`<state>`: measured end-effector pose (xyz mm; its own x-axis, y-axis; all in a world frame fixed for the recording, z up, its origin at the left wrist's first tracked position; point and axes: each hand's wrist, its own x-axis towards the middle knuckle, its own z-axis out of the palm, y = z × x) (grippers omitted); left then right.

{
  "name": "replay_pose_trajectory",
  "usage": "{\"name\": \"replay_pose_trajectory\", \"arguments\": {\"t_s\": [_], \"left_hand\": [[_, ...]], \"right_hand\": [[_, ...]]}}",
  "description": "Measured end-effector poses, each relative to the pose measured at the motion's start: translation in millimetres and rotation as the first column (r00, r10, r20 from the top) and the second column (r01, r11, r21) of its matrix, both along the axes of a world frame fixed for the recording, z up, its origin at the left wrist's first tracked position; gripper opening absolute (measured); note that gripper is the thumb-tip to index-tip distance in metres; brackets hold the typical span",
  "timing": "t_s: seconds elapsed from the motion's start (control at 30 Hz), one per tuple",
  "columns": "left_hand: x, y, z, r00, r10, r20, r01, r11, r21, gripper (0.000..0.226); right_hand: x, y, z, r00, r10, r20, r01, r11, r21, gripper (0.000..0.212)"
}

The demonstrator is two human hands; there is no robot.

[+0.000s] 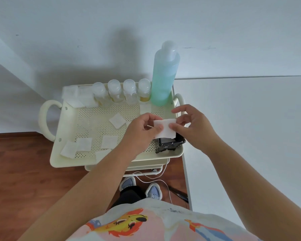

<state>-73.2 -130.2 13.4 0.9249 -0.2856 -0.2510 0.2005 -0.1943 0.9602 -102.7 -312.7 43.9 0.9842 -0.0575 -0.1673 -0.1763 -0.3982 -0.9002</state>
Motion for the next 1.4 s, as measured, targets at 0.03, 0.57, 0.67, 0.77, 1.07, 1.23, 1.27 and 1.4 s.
{"name": "replay_pose_trajectory", "arguments": {"t_s": [0.03, 0.57, 0.67, 0.77, 1.07, 1.23, 1.27, 1.4], "left_hand": [[0, -3, 0, 1.0, -0.001, 0.012, 0.001, 1.0, 0.019, 0.018], [3, 79, -89, 0.979, -0.199, -0.032, 0.161, 0.676, 0.719, 0.033], [4, 86, -98, 0.961, -0.277, 0.004, 0.158, 0.558, 0.815, 0.04], [6, 98, -100, 0.961, -0.274, 0.025, 0.114, 0.482, 0.868, 0.043], [11, 116, -98, 0.951, -0.309, -0.01, 0.119, 0.337, 0.934, 0.051], [12, 102, -93, 0.913, -0.408, 0.004, 0.102, 0.237, 0.966, 0.05], [12, 100, -93, 0.911, -0.413, -0.008, 0.112, 0.228, 0.967, 0.048], [12, 95, -92, 0.904, -0.427, -0.032, 0.149, 0.244, 0.958, 0.039]], "right_hand": [[1, -1, -1, 1.0, -0.007, 0.0, 0.007, 0.999, -0.044, 0.025], [10, 17, -32, 0.98, 0.138, -0.145, -0.2, 0.592, -0.781, 0.026], [11, 16, -27, 0.945, 0.258, -0.203, -0.302, 0.441, -0.845, 0.029], [10, 14, -17, 0.921, 0.295, -0.256, -0.359, 0.385, -0.85, 0.031], [66, 39, 23, 0.939, 0.344, -0.018, -0.214, 0.541, -0.814, 0.017], [123, 94, -33, 0.77, 0.466, -0.436, -0.584, 0.241, -0.775, 0.019], [130, 99, -46, 0.731, 0.453, -0.51, -0.633, 0.172, -0.755, 0.027], [140, 107, -81, 0.619, 0.373, -0.691, -0.728, -0.056, -0.683, 0.047]]}}
